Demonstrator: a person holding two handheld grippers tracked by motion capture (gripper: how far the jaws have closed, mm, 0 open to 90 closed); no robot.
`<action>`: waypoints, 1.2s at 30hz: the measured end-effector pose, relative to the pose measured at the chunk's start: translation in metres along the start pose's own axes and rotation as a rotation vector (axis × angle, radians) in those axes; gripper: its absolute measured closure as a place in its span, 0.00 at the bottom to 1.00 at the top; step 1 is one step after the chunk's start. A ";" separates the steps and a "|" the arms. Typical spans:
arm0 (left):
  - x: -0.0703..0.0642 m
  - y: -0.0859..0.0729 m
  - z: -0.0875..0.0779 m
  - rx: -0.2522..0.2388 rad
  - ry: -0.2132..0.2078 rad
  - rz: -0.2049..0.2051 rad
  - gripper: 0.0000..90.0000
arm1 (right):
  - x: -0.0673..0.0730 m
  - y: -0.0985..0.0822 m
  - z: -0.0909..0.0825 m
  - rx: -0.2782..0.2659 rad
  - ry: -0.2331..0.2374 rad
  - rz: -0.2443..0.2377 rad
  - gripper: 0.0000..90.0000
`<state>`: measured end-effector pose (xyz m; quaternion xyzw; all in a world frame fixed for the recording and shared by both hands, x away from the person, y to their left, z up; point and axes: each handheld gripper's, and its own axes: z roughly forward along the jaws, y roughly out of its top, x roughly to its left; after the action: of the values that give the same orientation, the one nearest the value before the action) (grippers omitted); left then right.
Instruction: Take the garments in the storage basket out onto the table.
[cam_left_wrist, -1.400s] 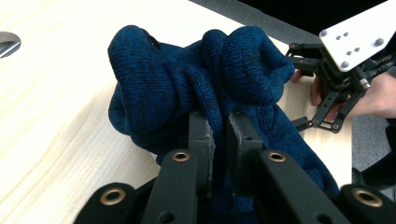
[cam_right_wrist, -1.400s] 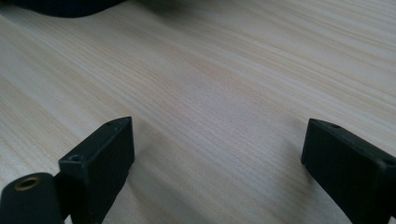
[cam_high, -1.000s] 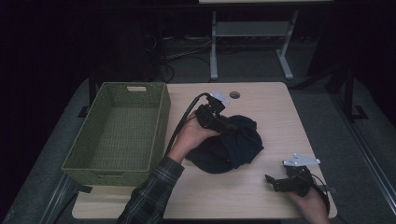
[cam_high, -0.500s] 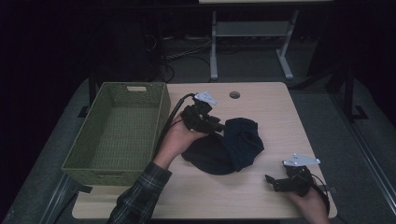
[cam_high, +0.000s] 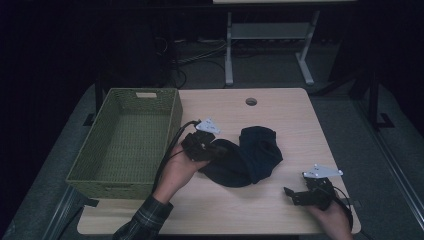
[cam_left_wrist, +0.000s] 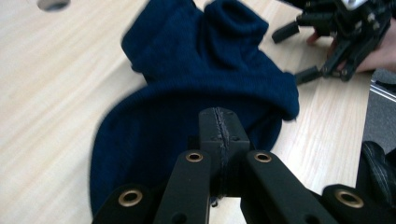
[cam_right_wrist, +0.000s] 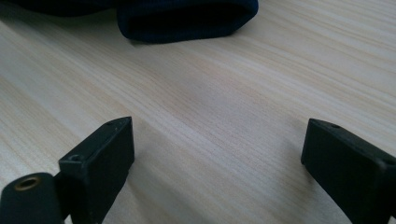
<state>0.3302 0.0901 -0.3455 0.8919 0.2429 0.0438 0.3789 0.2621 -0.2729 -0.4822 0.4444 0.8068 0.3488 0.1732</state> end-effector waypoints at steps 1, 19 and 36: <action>-0.001 -0.004 0.002 0.004 0.000 -0.001 1.00 | 0.000 0.000 0.000 0.000 0.000 -0.003 0.10; -0.002 -0.060 0.048 0.086 0.004 -0.031 1.00 | 0.000 0.000 0.000 0.000 -0.001 -0.001 0.10; 0.004 -0.076 0.079 0.146 0.008 -0.027 1.00 | 0.001 -0.001 -0.002 0.004 -0.003 0.001 0.12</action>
<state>0.3236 0.0854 -0.4548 0.9137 0.2588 0.0245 0.3123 0.2597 -0.2731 -0.4818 0.4454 0.8071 0.3466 0.1734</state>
